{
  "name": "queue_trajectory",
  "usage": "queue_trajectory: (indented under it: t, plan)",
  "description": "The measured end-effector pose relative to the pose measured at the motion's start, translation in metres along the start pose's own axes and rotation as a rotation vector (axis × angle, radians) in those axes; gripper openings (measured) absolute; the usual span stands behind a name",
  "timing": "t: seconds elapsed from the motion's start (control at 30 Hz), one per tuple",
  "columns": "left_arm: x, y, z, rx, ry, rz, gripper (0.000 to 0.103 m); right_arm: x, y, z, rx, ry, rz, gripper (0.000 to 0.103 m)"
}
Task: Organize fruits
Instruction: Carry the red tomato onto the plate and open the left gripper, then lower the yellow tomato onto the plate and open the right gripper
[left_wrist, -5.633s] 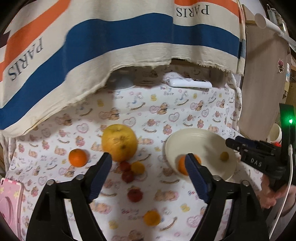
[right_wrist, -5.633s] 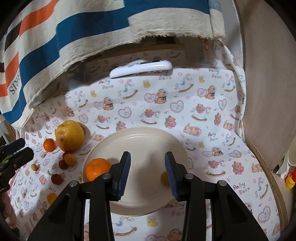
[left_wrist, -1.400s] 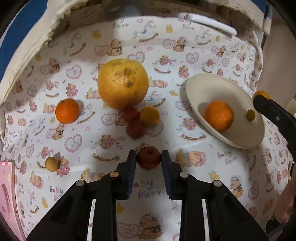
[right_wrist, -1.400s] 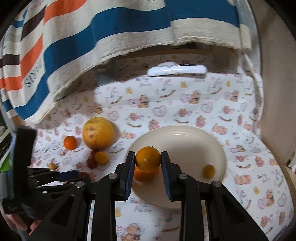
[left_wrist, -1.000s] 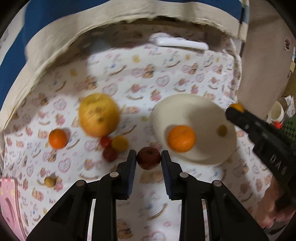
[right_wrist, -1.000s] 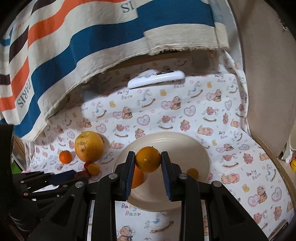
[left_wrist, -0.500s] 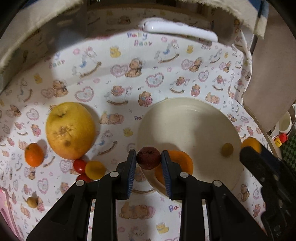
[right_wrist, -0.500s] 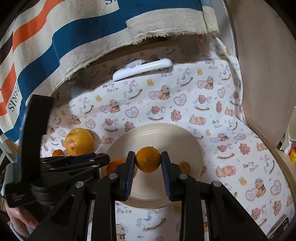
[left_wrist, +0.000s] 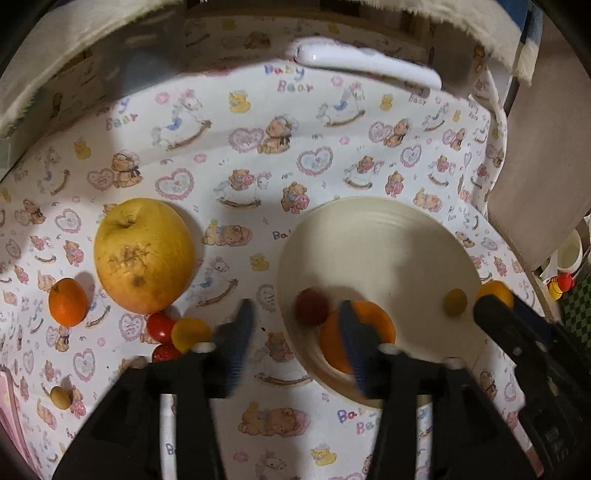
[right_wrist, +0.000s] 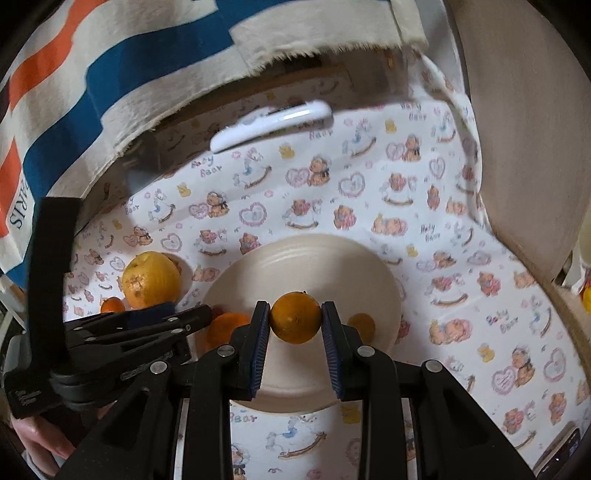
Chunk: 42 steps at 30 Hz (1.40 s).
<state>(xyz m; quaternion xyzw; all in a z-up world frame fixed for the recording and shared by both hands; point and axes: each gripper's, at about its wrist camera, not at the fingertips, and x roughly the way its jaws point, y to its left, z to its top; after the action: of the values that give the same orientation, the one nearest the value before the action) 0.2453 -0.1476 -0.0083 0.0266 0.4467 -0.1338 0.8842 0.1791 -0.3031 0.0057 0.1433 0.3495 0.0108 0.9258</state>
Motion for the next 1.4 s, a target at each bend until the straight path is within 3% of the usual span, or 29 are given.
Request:
queue_trajectory:
  t: [0.17,0.3,0.37,0.53,1.4]
  plan:
    - [-0.024,0.007,-0.008,-0.002,-0.063,-0.011,0.062,0.002,-0.001,0.000,-0.013,-0.005,-0.028,0.029]
    - [-0.042,0.012,-0.020,0.011,-0.136,0.036,0.075,0.009,0.001,-0.002,-0.031,0.022,-0.035,0.029]
    - [-0.047,0.015,-0.026,0.010,-0.162,0.044,0.076,0.013,0.002,-0.004,-0.041,0.035,-0.041,0.029]
    - [-0.053,0.022,-0.035,-0.012,-0.198,0.009,0.085,0.028,0.005,-0.009,-0.065,0.091,-0.041,0.029]
    - [-0.043,0.030,-0.043,-0.016,-0.206,0.042,0.086,0.054,0.006,-0.020,-0.111,0.191,-0.092,0.029]
